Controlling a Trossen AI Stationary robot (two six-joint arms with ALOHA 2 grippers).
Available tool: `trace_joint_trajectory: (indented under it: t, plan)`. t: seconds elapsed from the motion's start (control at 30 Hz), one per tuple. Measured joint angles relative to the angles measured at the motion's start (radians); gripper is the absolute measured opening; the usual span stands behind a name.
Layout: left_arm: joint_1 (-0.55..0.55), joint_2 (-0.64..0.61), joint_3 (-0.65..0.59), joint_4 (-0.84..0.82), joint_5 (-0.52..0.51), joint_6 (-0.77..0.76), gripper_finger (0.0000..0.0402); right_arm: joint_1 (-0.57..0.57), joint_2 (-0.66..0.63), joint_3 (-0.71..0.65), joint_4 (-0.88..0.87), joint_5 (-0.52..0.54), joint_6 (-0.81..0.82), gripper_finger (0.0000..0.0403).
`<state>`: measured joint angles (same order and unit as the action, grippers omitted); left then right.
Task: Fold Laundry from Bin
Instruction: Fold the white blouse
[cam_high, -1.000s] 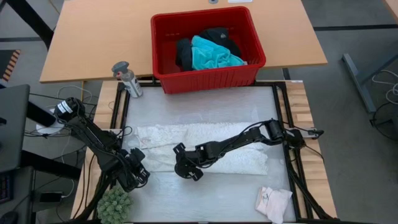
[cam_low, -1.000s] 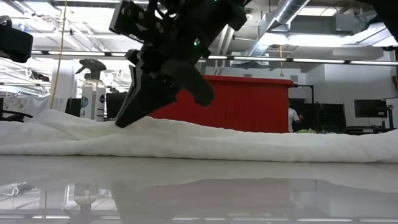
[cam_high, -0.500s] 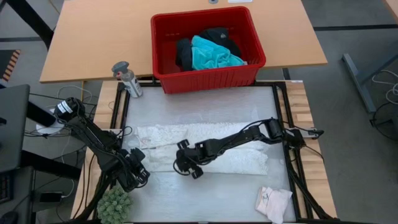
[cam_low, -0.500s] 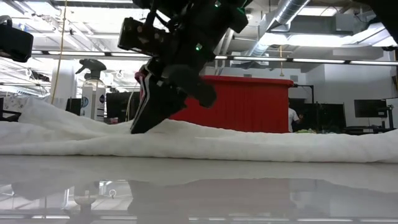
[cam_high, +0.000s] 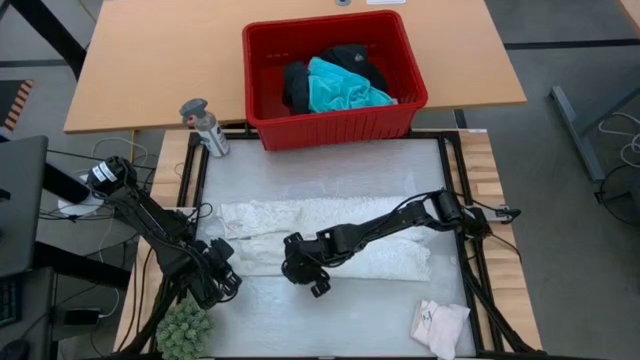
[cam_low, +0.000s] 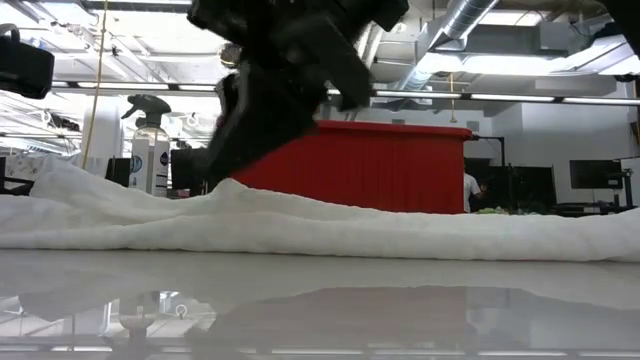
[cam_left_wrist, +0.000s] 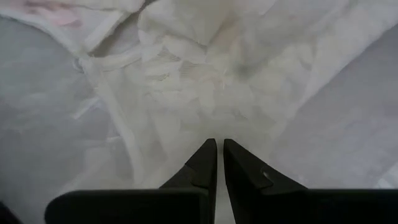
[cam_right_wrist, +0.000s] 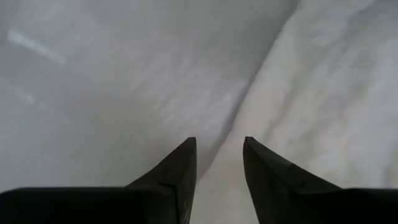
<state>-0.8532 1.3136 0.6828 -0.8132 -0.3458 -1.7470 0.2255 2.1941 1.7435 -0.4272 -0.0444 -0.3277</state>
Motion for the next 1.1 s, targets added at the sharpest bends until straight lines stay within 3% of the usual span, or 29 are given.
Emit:
trace_joint_trajectory:
  t: [0.33, 0.5, 0.6, 0.87, 1.0, 1.1]
  plan:
    - [0.003, -0.068, 0.044, 0.002, -0.151, -0.024, 0.0016, -0.081, -0.005, 0.000, 0.077, -0.001, 0.094, 0.0071]
    - [-0.017, -0.091, 0.044, -0.044, -0.331, -0.182, 0.0016, -0.091, 0.004, -0.001, 0.067, -0.010, 0.092, 0.0045]
    - [-0.031, -0.104, 0.044, -0.091, -0.292, -0.286, 0.0023, -0.091, 0.002, 0.000, 0.077, -0.010, 0.091, 0.0050]
    - [-0.070, -0.153, 0.041, -0.088, -0.329, -0.394, 0.0117, -0.091, 0.002, 0.000, 0.072, -0.010, 0.083, 0.0086]
    - [-0.069, -0.151, -0.025, 0.034, -0.317, -0.499, 0.0172, -0.097, 0.002, 0.000, 0.070, -0.010, 0.080, 0.0099]
    - [-0.055, -0.151, -0.090, 0.158, -0.362, -0.528, 0.0194, -0.098, 0.002, 0.000, 0.065, -0.010, 0.079, 0.0102]
